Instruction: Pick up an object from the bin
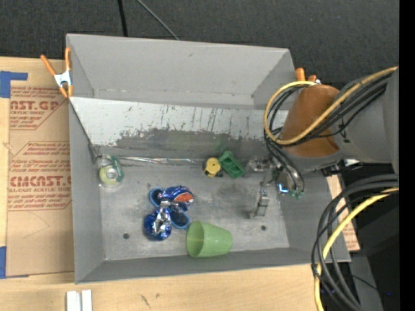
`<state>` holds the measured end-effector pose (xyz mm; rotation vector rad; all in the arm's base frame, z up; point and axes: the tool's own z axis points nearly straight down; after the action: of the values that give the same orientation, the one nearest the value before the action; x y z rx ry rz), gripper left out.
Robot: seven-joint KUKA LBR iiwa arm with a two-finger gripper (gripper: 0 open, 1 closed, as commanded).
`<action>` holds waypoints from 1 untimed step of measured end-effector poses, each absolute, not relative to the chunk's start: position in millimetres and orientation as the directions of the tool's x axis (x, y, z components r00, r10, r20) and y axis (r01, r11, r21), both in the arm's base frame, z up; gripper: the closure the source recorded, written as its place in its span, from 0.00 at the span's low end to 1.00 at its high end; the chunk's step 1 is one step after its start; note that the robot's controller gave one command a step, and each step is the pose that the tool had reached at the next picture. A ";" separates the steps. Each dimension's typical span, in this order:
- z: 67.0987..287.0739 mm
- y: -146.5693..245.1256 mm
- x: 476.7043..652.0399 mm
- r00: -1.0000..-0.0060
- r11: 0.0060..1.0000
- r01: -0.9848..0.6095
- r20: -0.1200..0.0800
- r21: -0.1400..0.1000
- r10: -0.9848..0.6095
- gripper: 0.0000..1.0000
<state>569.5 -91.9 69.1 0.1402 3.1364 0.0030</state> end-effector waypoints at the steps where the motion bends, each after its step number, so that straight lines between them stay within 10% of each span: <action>1: 125.2 -57.4 585.5 -1.000 1.000 -0.010 -0.008 0.000 -0.010 0.00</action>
Offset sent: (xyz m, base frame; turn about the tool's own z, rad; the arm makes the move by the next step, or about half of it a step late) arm 0.0137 0.0323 0.0536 -0.0961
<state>585.5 -57.4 125.2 -0.0154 3.1338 0.0005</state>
